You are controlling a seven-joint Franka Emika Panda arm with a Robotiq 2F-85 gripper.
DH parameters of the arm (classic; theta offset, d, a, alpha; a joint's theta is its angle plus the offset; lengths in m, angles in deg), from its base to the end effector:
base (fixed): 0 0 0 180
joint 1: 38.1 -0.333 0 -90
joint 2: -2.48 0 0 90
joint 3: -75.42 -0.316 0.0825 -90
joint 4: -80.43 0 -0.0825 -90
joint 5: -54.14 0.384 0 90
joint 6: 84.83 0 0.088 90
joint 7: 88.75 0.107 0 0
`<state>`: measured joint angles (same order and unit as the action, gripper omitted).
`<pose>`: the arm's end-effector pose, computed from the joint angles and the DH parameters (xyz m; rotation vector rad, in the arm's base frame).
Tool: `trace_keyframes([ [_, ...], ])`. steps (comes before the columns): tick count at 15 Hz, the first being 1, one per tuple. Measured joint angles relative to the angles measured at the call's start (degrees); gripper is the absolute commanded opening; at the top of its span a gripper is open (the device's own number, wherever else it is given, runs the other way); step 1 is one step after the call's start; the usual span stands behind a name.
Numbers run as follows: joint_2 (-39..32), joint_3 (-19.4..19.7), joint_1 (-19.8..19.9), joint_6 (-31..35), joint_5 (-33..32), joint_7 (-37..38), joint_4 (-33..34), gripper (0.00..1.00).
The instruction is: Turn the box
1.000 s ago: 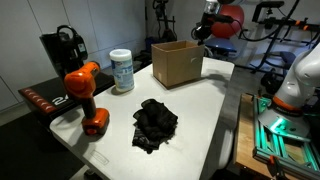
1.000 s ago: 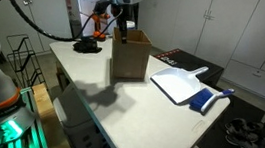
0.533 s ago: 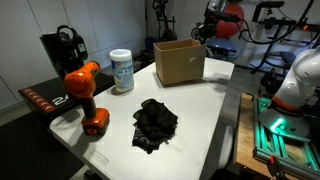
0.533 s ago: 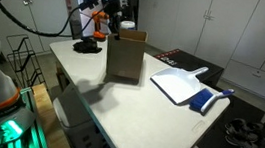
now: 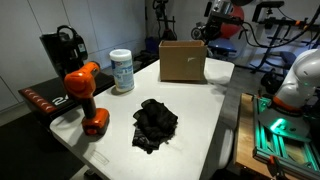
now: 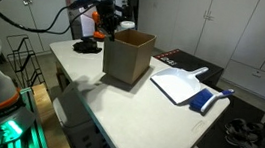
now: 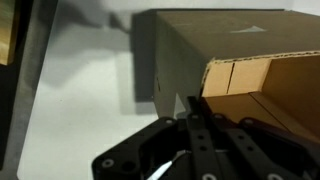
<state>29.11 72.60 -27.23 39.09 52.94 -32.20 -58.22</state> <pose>0.4232 -0.0593 0.4982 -2.6072 1.6355 -0.3175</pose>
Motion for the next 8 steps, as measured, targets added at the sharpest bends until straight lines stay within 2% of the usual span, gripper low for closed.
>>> trace_keyframes([
  [8, 1.7, -3.7, 0.2, 6.0, -1.0, 16.8, -2.5, 0.01],
])
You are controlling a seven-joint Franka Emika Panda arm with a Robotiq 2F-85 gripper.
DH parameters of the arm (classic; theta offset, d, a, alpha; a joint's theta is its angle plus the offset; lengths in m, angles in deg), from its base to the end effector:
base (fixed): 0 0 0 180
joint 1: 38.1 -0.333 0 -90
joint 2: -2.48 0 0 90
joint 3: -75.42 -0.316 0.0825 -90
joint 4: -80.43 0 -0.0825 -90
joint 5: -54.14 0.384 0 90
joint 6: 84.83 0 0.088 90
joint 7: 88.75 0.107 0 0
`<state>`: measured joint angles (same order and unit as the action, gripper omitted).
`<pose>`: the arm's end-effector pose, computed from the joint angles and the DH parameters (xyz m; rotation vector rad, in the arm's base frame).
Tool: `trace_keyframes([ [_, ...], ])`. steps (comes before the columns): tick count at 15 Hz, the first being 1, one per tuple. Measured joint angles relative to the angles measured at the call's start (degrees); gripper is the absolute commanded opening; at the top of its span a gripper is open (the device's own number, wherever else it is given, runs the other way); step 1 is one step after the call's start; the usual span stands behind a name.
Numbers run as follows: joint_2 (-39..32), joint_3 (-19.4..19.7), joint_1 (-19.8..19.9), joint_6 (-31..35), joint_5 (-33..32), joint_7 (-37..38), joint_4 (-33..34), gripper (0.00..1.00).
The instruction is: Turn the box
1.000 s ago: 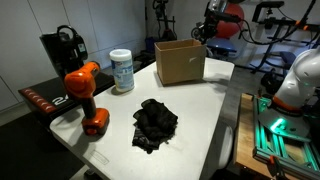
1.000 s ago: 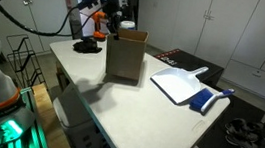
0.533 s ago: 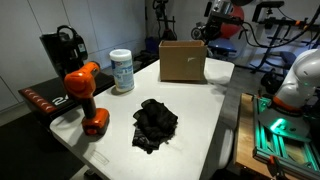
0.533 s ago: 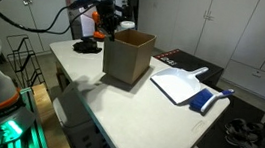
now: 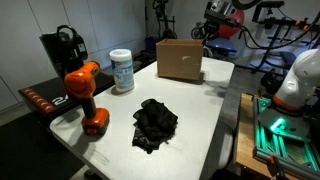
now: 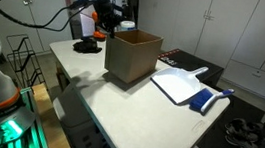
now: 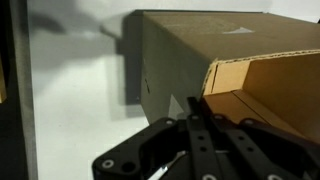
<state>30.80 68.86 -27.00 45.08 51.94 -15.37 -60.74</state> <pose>0.4235 -0.0314 0.4994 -2.3594 1.8793 -0.4446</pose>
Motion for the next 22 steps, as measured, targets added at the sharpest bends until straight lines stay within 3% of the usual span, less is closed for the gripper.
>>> trace_keyframes([
  [6, 0.0, -3.6, -0.5, 1.5, -0.1, 8.2, -1.4, 0.01],
  [15, -0.1, -5.1, -0.7, 1.5, -2.6, 18.2, -2.0, 0.01],
  [16, -0.1, -5.2, -0.8, 1.5, -2.8, 18.7, -2.0, 0.28],
  [18, -0.2, -5.3, -1.2, 1.5, -3.2, 18.9, -2.1, 0.36],
  [22, 0.1, -5.3, -1.4, 1.5, -3.6, 19.9, -1.9, 0.66],
])
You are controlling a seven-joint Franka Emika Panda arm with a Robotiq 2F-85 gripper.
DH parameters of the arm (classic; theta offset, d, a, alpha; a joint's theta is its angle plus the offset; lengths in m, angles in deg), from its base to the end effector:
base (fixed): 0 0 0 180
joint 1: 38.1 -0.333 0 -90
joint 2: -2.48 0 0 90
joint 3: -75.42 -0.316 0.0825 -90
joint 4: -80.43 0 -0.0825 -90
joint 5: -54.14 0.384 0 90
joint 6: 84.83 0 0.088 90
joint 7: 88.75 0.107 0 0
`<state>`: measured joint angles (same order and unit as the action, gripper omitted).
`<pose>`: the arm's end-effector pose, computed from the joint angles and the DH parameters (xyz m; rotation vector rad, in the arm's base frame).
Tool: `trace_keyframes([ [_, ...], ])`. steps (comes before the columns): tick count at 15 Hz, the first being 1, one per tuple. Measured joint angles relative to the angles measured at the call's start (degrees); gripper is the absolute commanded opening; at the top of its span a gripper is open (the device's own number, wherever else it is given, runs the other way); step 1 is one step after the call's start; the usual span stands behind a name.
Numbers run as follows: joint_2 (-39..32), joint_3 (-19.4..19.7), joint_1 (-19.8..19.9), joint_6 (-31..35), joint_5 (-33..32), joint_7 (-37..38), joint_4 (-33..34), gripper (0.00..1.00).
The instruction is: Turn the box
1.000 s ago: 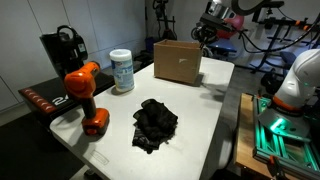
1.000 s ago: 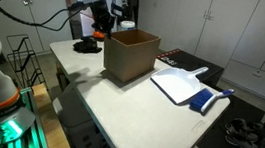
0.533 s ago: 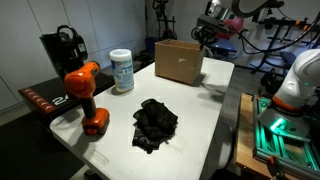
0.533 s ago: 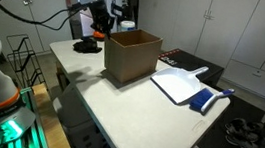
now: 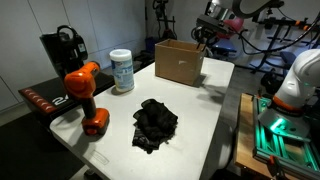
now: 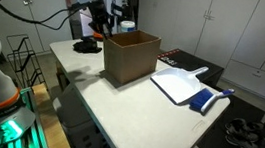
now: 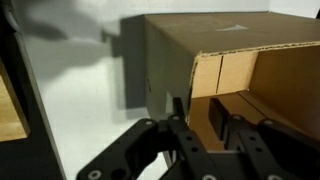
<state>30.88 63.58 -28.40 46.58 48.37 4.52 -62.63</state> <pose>0.4220 0.0181 0.4837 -2.1634 2.1079 -0.4938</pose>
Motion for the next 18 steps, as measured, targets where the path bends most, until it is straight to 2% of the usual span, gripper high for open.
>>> trace_keyframes([
  [3, 0.7, 0.1, -0.1, 0.0, -0.1, 0.1, 0.4, 0.88],
  [5, 2.0, 1.8, -2.0, 0.0, 0.6, -5.7, 0.6, 0.99],
  [7, 4.0, 4.6, -4.0, -2.2, 1.2, -13.5, 1.1, 1.0],
  [8, 5.1, 5.8, -4.4, -5.5, 1.3, -17.4, 1.9, 1.0],
  [11, 7.6, 8.0, -4.0, -16.7, 0.1, -27.7, 5.0, 1.0],
  [13, 8.3, 8.6, -3.1, -22.0, -2.5, -33.3, 7.1, 1.0],
  [18, 8.3, 8.8, -1.0, -23.8, -10.8, -46.6, 9.8, 1.0],
])
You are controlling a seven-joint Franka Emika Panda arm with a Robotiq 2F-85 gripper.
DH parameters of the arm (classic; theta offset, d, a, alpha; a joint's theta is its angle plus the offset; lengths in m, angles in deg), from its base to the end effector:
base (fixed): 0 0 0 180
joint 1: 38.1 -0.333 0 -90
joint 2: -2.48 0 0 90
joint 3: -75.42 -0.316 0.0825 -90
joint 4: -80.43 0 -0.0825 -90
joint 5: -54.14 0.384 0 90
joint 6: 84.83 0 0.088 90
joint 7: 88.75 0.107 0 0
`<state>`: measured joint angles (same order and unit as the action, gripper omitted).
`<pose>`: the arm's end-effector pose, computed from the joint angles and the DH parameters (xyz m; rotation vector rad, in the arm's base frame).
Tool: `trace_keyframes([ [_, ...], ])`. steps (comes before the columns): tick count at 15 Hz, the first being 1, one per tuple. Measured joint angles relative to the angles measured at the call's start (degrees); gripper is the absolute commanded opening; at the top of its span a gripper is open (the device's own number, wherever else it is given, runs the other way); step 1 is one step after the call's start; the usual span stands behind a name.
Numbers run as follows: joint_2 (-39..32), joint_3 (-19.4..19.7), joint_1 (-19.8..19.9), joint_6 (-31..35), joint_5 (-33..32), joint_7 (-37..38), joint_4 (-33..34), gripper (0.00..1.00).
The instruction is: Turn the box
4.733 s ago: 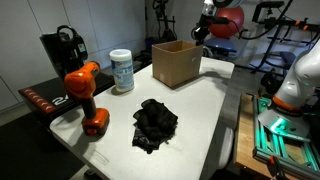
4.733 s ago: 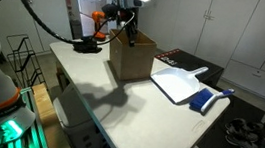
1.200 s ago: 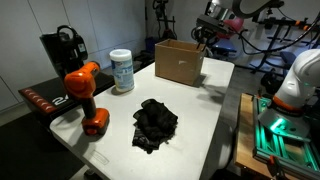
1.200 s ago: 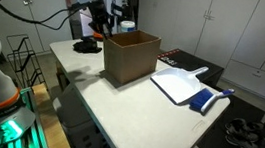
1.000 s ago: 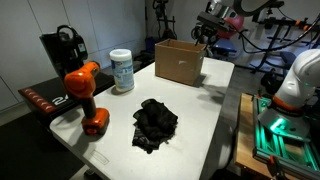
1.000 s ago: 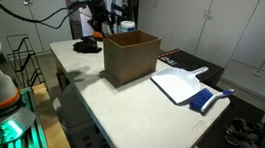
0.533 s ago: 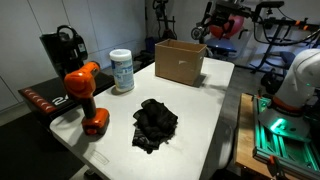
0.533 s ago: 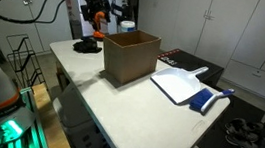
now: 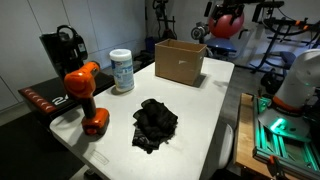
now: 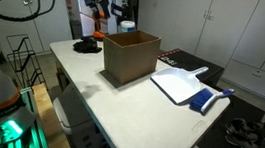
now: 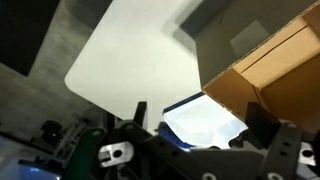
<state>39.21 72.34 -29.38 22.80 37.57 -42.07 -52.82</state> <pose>0.3718 -0.0541 0.5893 2.6202 -1.2005 0.4200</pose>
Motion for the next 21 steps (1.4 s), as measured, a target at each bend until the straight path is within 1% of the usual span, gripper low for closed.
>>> trace_keyframes([
  [4, 0.2, 0.4, 0.0, 3.3, -2.1, -11.3, 0.5, 1.0],
  [7, 0.8, 1.0, -0.1, 8.3, -2.0, -19.7, 0.5, 1.0],
  [10, 1.4, 2.3, -1.3, 14.2, 0.6, -27.0, 0.4, 1.0],
  [12, 1.6, 3.5, -2.6, 15.5, 4.7, -30.8, 0.4, 1.0],
  [16, 1.7, 4.8, -3.7, 15.5, 11.5, -33.9, 0.4, 1.0],
  [18, 1.7, 4.9, -3.7, 15.5, 12.9, -34.8, 0.4, 1.0],
  [21, 1.7, 4.9, -3.5, 15.5, 13.2, -35.0, 0.4, 1.0],
])
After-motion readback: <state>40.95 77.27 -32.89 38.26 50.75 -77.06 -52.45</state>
